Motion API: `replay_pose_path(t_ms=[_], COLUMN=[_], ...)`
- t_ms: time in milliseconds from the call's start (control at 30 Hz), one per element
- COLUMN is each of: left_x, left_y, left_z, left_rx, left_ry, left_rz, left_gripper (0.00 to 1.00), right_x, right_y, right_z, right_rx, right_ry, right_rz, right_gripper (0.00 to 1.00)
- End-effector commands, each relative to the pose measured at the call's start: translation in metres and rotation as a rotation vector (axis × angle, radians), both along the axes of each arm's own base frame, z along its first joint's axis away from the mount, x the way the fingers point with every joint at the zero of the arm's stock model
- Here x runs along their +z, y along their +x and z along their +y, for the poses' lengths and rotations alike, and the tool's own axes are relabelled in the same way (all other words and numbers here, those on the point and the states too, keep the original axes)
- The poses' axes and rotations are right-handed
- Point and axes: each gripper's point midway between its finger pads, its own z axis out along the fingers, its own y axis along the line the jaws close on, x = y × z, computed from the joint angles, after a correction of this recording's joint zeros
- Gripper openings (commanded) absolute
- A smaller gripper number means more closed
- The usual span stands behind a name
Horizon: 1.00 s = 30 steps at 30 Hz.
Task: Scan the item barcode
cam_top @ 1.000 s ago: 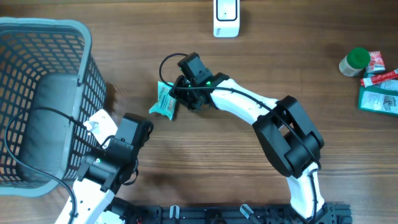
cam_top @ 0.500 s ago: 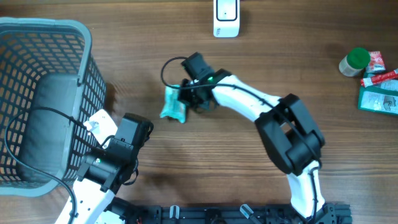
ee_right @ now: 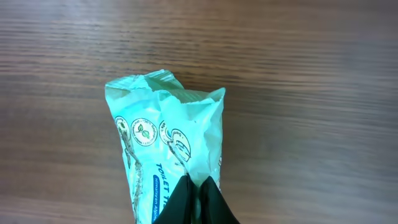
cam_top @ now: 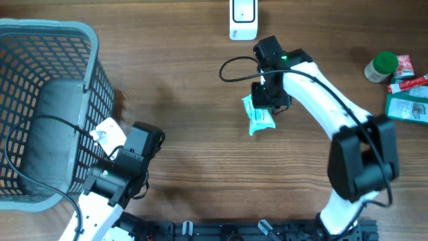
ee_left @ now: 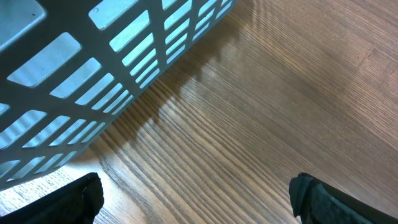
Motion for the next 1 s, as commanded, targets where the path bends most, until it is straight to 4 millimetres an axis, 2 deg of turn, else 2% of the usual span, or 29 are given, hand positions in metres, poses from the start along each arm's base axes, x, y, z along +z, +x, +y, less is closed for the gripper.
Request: replay_pose_path(t_ms=[0, 33, 67, 167, 200, 267, 333, 367, 400, 533, 700, 900, 967], left_x=[0.000, 0.000, 0.000, 0.000, 0.000, 0.000, 0.000, 0.000, 0.000, 0.000, 0.000, 0.000, 0.000], left_y=[-0.001, -0.001, -0.001, -0.001, -0.001, -0.001, -0.001, -0.001, -0.001, -0.001, -0.001, -0.001, -0.001], left_z=[0.001, 0.001, 0.001, 0.001, 0.001, 0.001, 0.001, 0.001, 0.001, 0.001, 0.001, 0.001, 0.001], left_rx=[-0.002, -0.002, -0.002, -0.002, -0.002, -0.002, -0.002, -0.002, -0.002, -0.002, -0.002, -0.002, -0.002], left_ry=[0.006, 0.006, 0.006, 0.006, 0.006, 0.006, 0.006, 0.006, 0.006, 0.006, 0.006, 0.006, 0.006], left_rz=[-0.001, -0.001, -0.001, -0.001, -0.001, -0.001, -0.001, -0.001, -0.001, -0.001, -0.001, -0.001, -0.001], left_gripper=[1.00, 1.00, 1.00, 1.00, 1.00, 1.00, 1.00, 1.00, 1.00, 1.00, 1.00, 1.00, 1.00], right_x=[0.043, 0.049, 0.053, 0.053, 0.051, 0.050, 0.051, 0.050, 0.049, 0.022, -0.039, -0.069, -0.078], right_y=[0.001, 0.001, 0.001, 0.000, -0.002, -0.002, -0.001, 0.002, 0.003, 0.002, -0.018, -0.032, -0.036], right_z=[-0.006, -0.004, -0.004, -0.004, -0.004, -0.002, -0.002, -0.001, 0.000, -0.001, -0.009, -0.006, -0.008], right_rx=[0.031, 0.034, 0.034, 0.034, 0.036, 0.037, 0.036, 0.037, 0.036, 0.031, -0.036, -0.061, -0.063], right_ry=[-0.009, 0.008, 0.014, 0.013, 0.010, 0.016, 0.019, 0.021, 0.024, 0.027, 0.027, 0.078, 0.078], right_rz=[-0.118, -0.129, -0.140, -0.136, -0.125, -0.123, -0.130, -0.140, -0.145, -0.150, -0.118, -0.115, -0.118], right_gripper=[0.44, 0.56, 0.61, 0.68, 0.64, 0.49, 0.28, 0.10, 0.04, 0.04, 0.04, 0.04, 0.08])
